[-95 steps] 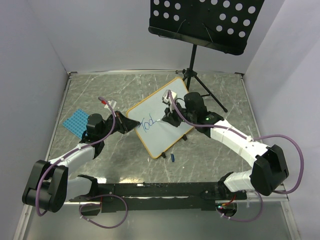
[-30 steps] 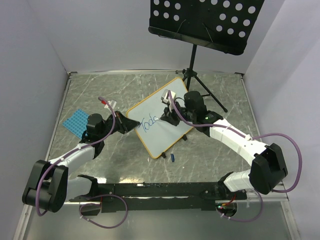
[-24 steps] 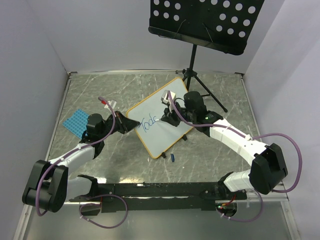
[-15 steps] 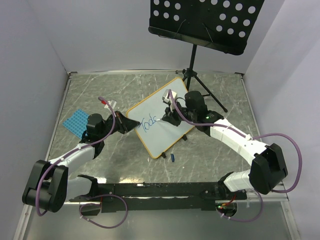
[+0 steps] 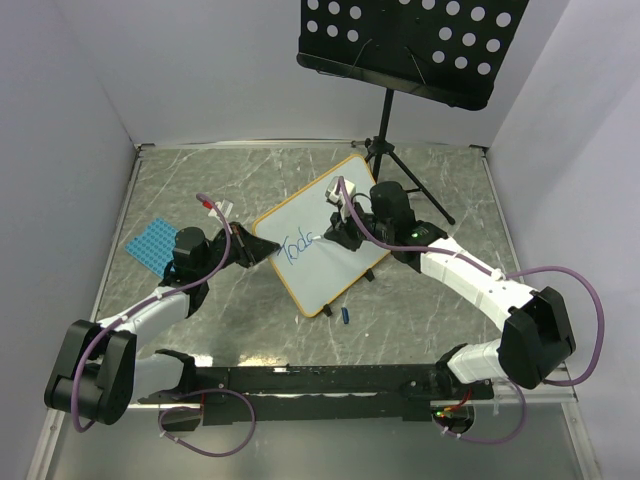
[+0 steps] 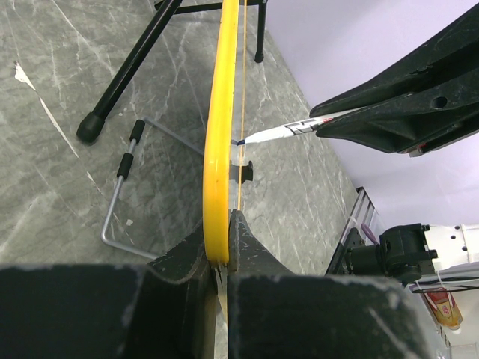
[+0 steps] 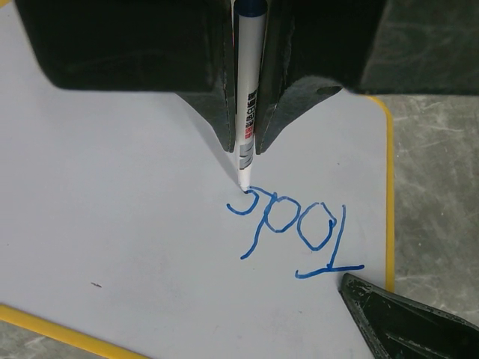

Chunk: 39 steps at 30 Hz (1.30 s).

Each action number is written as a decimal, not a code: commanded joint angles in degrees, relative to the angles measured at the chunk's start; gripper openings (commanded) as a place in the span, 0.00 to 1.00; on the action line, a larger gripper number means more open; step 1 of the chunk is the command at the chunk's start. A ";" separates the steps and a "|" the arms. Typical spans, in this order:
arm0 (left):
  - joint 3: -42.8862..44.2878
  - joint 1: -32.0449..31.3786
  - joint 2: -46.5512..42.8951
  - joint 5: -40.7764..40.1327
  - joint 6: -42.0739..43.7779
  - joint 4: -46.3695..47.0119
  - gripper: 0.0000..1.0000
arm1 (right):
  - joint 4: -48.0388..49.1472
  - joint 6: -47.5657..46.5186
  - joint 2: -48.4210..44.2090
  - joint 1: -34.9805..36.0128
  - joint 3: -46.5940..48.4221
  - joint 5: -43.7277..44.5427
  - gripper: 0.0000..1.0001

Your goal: Write a sentence on the whiteboard

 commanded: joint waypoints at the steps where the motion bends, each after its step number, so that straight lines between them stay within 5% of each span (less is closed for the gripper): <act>1: -0.43 -1.15 -0.05 5.06 4.96 -3.09 0.01 | 4.35 -0.46 -0.74 -0.67 1.20 4.26 0.00; 39: -0.70 -1.15 0.04 4.98 4.96 -2.65 0.01 | -1.10 -2.48 -1.80 -1.46 -1.00 2.51 0.00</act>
